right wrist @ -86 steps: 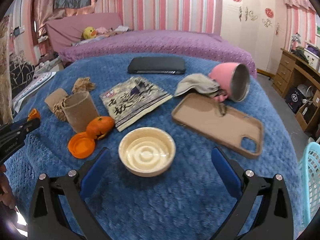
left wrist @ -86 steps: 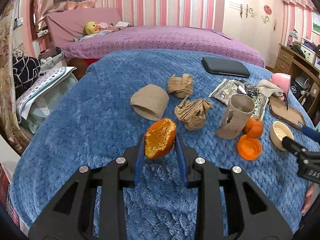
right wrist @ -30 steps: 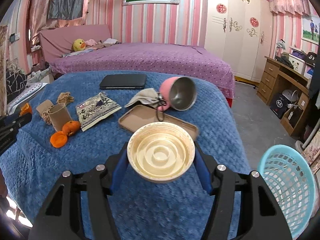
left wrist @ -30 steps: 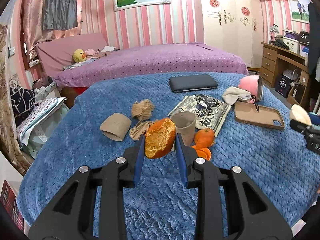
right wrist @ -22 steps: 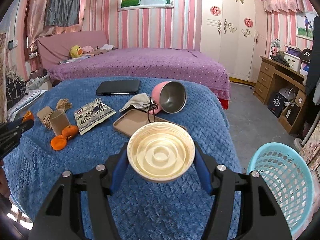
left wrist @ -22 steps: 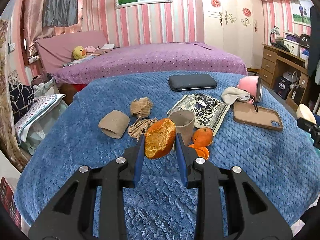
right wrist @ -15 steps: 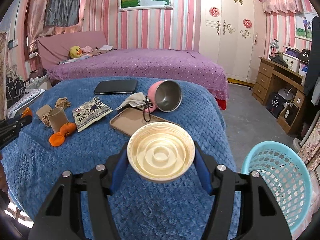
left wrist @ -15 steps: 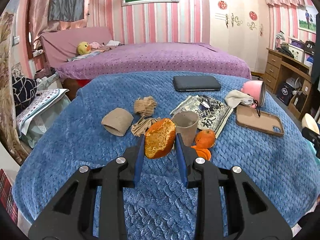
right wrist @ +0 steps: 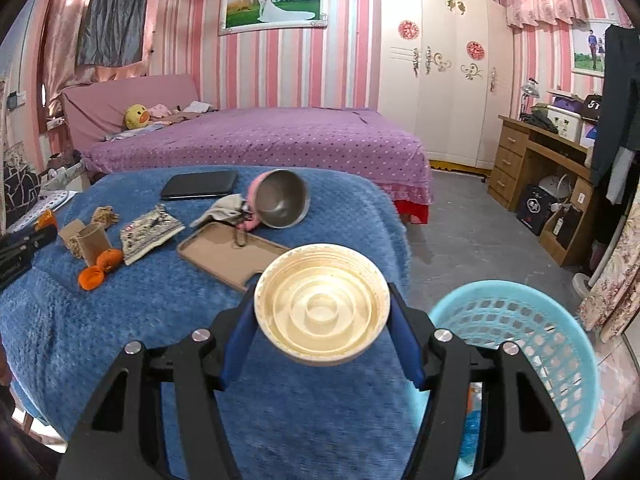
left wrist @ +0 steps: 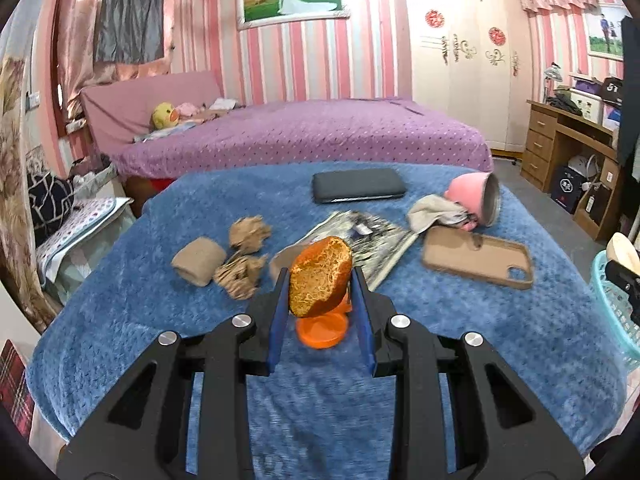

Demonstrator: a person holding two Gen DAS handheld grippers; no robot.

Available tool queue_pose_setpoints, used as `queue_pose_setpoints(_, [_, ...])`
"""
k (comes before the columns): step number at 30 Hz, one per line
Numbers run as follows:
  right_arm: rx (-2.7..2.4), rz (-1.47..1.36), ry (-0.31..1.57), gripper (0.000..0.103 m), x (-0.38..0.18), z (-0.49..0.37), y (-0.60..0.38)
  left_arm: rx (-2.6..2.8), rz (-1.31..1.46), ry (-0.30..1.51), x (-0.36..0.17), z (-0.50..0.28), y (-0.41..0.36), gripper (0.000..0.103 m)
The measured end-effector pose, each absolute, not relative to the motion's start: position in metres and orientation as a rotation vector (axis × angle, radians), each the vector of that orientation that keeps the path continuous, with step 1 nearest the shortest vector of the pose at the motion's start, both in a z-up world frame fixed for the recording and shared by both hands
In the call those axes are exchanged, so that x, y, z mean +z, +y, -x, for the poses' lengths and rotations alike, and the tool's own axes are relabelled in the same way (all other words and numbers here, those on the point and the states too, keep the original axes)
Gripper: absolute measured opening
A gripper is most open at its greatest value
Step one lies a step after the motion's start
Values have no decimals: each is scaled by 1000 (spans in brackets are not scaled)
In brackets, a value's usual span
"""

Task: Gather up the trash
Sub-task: 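Carry the peel and bowl to the blue basket and release both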

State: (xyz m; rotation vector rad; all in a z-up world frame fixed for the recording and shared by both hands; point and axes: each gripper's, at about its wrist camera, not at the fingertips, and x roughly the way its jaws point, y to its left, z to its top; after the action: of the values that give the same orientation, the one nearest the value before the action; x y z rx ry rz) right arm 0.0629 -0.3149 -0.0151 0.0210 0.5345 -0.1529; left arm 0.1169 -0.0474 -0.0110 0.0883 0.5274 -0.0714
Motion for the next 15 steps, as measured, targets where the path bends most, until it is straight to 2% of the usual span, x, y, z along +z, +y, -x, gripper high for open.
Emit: queue_pose_setpoints(15, [-353, -39, 539, 61, -21, -24, -435, -247, -82, 517, -15, -108, -168, 29])
